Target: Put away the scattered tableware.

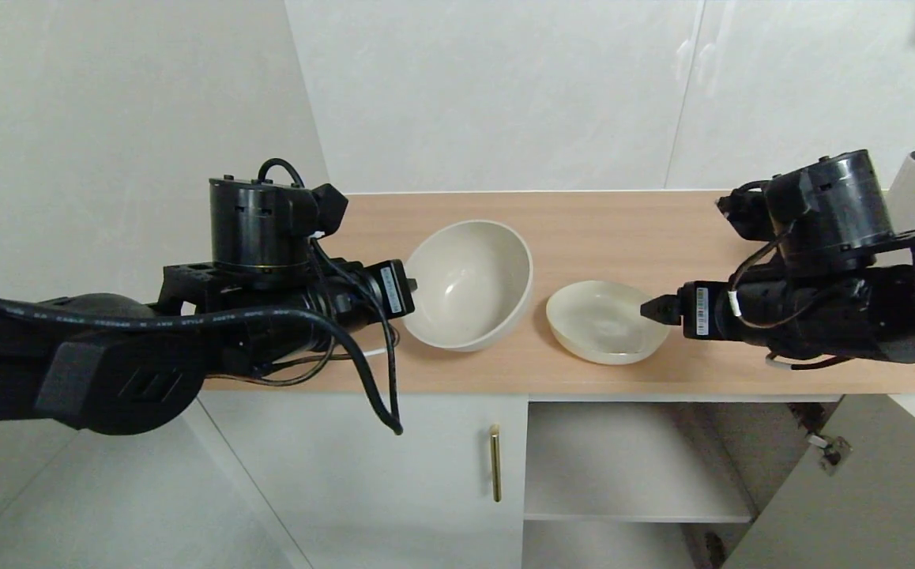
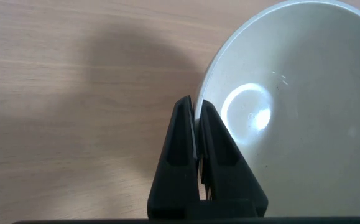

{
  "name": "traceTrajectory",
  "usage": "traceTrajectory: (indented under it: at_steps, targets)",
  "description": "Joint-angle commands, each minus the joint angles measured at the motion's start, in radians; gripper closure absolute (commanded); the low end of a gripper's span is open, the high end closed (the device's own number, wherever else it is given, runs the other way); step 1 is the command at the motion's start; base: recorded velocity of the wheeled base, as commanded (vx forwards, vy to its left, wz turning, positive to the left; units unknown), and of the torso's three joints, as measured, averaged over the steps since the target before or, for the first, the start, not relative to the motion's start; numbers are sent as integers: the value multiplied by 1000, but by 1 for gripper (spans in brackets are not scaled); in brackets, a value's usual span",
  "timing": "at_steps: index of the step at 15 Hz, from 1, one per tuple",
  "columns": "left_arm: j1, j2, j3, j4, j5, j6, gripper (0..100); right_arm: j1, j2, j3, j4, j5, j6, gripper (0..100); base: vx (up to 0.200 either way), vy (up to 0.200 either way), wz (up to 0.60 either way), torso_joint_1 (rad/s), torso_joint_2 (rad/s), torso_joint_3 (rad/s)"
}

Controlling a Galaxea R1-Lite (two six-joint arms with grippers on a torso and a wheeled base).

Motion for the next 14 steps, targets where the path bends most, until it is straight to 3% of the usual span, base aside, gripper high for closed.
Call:
traceTrajectory:
  at_steps: [1,7,8,14]
  targets:
    - [0,-8,-1,-1,1,-2,100,0,66,-13,-1,-6,3,0,0,0,0,0,0,0]
    - [0,-14,1,1,1,0,100,-1,92,-16,-19,-6,12,0,0,0,0,0,0,0]
    - [0,-19,1,1,1,0,100,-3,93,-16,-22,-4,15,100,0,0,0,0,0,0]
    - [0,-19,2,1,1,-2,100,-3,90,-19,-29,4,27,100,0,0,0,0,0,0]
